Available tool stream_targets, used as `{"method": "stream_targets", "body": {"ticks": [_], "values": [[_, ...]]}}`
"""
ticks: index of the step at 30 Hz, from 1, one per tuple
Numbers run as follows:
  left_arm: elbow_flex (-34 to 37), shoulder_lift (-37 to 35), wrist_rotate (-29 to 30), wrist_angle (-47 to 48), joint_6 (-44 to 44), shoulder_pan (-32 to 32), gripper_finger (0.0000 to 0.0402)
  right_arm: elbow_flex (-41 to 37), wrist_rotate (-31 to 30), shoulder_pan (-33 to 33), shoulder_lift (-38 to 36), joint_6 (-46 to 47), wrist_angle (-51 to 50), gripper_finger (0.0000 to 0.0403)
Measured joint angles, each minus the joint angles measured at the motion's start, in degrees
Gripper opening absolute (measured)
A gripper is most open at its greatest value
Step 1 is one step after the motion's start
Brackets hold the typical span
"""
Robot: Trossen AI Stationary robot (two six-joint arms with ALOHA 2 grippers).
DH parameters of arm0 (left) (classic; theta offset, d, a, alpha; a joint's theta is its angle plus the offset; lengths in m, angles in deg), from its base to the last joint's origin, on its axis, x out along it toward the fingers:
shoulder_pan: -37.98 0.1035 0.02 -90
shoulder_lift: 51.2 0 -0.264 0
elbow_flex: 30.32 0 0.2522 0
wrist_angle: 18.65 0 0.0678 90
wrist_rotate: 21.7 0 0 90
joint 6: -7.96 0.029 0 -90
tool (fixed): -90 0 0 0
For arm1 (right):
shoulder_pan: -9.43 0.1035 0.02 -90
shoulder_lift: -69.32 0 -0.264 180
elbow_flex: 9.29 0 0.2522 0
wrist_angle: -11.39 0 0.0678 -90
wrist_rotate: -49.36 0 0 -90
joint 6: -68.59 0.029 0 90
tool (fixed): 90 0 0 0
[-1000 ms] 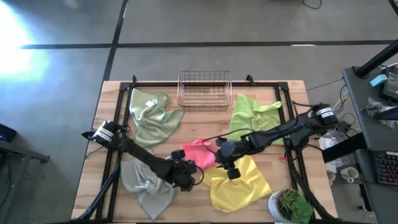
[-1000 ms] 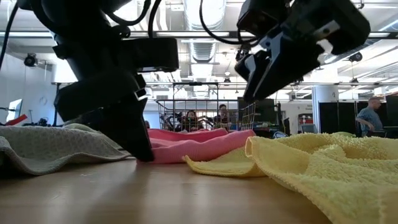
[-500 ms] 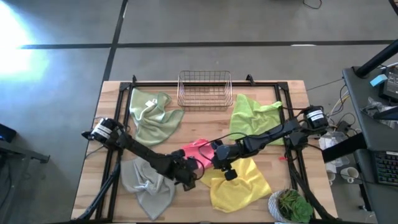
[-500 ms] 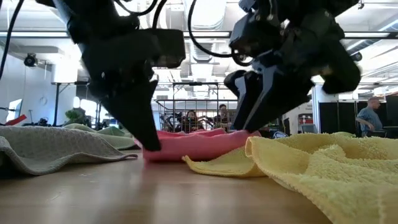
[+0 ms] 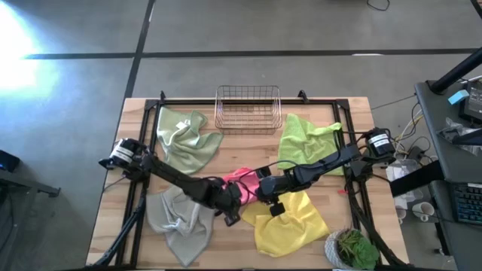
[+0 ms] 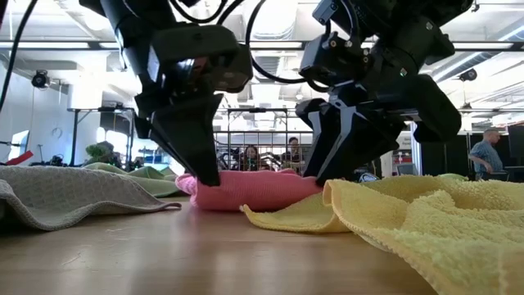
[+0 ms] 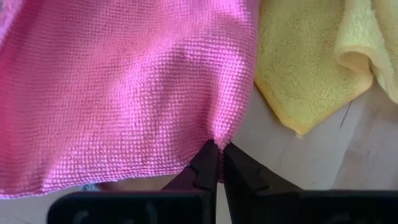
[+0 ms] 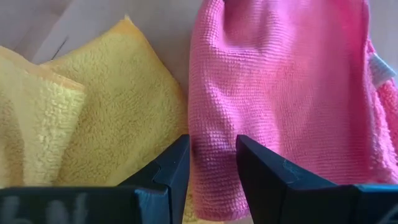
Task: Fold microfiber towels
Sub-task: Put the folded pink microfiber cloth into the wire basket
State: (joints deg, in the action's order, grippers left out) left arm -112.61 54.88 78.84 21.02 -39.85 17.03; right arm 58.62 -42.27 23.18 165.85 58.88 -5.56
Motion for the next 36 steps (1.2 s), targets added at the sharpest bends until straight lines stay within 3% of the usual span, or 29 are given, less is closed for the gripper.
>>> {"method": "stream_targets", "body": {"ticks": [8, 15, 25, 36], "values": [[0.11, -2.16, -0.46, 0.02, -1.38, 1.77, 0.0, 0.0, -0.08, -0.01, 2.24, 0.04, -2.36, 0.0121], [0.2, -3.17, -0.68, 0.04, -1.36, 2.57, 0.0, 0.0, -3.95, -0.12, 2.49, 3.13, -2.28, 0.0118], [0.31, -3.19, -1.31, 0.15, -1.33, 2.99, 0.0, -0.02, 0.64, -0.14, 0.59, 7.38, -3.25, 0.0017], [-0.62, -3.77, -1.43, 0.41, 2.94, 3.91, 0.0, -0.04, 0.5, -0.15, -5.08, 13.31, -7.14, 0.0009]]}}
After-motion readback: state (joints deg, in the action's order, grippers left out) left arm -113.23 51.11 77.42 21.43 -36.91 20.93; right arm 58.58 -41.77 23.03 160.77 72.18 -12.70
